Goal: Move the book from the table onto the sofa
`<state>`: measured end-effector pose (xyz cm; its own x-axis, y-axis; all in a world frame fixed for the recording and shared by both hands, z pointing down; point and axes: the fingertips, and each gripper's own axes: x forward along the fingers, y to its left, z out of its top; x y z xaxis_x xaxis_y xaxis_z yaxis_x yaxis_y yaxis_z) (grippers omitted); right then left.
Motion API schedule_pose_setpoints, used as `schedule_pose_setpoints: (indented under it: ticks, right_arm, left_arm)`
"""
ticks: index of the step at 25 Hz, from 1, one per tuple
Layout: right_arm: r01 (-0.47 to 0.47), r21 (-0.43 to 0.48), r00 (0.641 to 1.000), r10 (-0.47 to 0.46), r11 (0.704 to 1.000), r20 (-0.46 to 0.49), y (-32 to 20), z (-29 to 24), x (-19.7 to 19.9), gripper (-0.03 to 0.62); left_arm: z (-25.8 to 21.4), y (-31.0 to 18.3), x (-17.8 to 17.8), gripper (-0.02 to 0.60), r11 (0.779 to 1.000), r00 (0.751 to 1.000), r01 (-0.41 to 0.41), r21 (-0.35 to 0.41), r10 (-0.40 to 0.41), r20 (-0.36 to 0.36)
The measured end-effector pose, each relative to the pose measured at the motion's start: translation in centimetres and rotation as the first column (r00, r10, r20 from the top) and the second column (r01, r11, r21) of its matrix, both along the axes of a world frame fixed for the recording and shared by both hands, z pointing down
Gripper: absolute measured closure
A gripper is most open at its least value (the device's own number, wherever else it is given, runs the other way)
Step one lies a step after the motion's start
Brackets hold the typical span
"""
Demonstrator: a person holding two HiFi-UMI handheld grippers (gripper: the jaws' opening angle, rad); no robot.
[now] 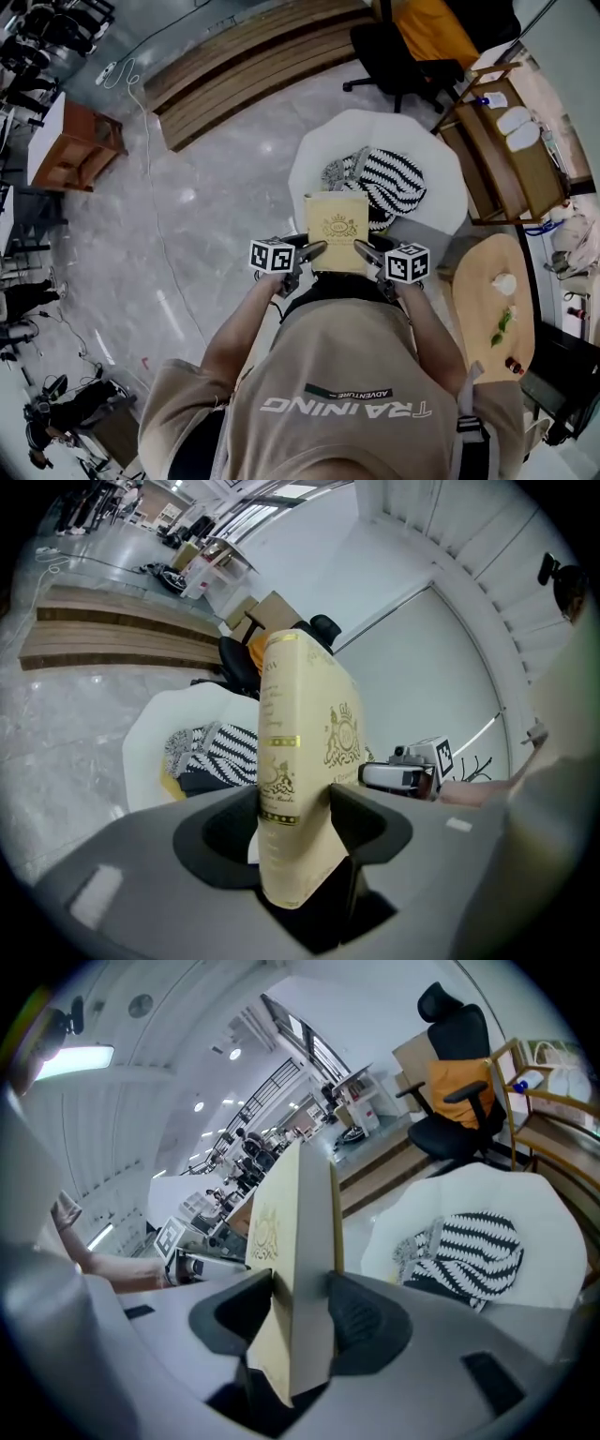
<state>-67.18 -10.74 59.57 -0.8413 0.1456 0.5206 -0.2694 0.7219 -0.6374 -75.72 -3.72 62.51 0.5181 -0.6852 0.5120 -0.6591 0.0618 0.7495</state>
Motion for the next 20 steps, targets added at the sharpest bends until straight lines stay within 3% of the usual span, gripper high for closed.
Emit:
schedule_pose_setpoints:
  ticks: [8,14,20]
  right_arm:
    - [-0.017,-0.063,1.000,0.017,0.998,0.001,-2.7,5.8,-0.7,0.401]
    - [-0.043,-0.053,0.999,0.043,0.998,-0.004,-6.1,15.8,-2.1,0.404]
    - [-0.066,-0.075,0.996,0.060,0.995,-0.073,-7.5,26.0,-2.1,0.407]
  left_arm:
    - [5.0,-2.3,-0.3,0.342,0.995,0.999,0.032,-0.096,-0.036,-0.041]
    - [15.1,-5.9,-1.8,0.342,0.990,0.998,0.011,-0.138,-0.018,-0.052]
    - [25.4,-7.0,-1.7,0.342,0.980,0.990,0.056,-0.190,-0.079,-0.114]
